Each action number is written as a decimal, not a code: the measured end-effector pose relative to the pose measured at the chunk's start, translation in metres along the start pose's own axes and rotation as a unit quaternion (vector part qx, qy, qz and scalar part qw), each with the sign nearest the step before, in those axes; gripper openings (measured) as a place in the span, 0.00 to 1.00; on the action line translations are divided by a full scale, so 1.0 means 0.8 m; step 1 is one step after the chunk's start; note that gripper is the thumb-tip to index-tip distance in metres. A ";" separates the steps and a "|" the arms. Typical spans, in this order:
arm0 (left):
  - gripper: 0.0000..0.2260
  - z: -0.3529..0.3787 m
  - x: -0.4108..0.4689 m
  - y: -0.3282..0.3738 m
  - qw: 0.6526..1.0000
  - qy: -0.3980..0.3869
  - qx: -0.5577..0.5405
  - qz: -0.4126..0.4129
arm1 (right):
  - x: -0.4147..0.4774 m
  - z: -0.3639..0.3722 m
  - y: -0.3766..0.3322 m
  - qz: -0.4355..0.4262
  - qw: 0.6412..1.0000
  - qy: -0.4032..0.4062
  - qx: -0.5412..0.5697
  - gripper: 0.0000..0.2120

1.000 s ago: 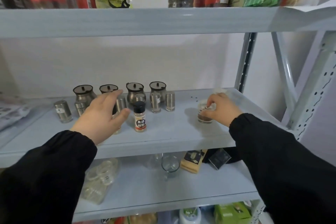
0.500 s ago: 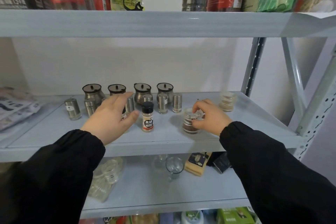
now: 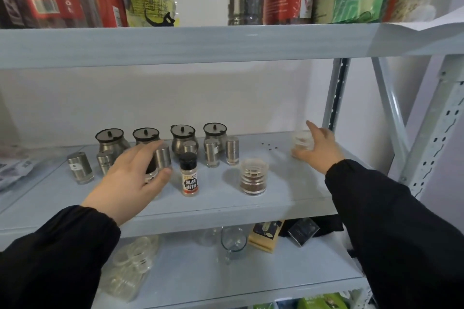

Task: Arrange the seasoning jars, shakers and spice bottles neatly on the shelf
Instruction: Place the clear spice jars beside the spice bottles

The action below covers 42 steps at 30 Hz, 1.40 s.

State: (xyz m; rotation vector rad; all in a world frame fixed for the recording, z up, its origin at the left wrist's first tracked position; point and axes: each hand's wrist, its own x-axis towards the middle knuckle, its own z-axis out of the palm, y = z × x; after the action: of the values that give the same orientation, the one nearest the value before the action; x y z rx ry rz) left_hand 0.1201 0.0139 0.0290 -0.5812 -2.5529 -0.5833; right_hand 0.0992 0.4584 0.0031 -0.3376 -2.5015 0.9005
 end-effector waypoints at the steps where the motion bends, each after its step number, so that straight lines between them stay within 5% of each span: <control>1: 0.28 0.000 -0.001 -0.002 1.000 -0.001 0.002 -0.007 | 0.009 -0.001 0.011 0.021 0.999 -0.024 -0.030 0.42; 7: 0.28 0.002 -0.009 -0.003 1.000 -0.003 0.012 -0.013 | 0.047 0.010 0.035 0.053 0.978 -0.120 -0.160 0.43; 17: 0.29 0.000 -0.012 0.004 0.999 -0.007 0.015 -0.033 | 0.029 0.021 0.010 -0.013 0.995 -0.051 -0.081 0.19; 26: 0.27 0.011 -0.005 0.012 1.000 -0.010 0.002 -0.022 | -0.040 0.013 -0.023 -0.087 0.989 -0.117 -0.039 0.18; 42: 0.29 0.020 0.003 0.016 1.000 -0.013 -0.002 -0.004 | -0.070 0.015 -0.026 -0.109 0.988 -0.109 -0.020 0.17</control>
State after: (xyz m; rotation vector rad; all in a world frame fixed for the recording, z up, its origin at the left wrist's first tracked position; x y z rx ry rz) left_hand 0.1191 0.0328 0.0209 -0.5833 -2.5796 -0.5882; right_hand 0.1400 0.4154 -0.0108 0.0264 -2.6918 0.8371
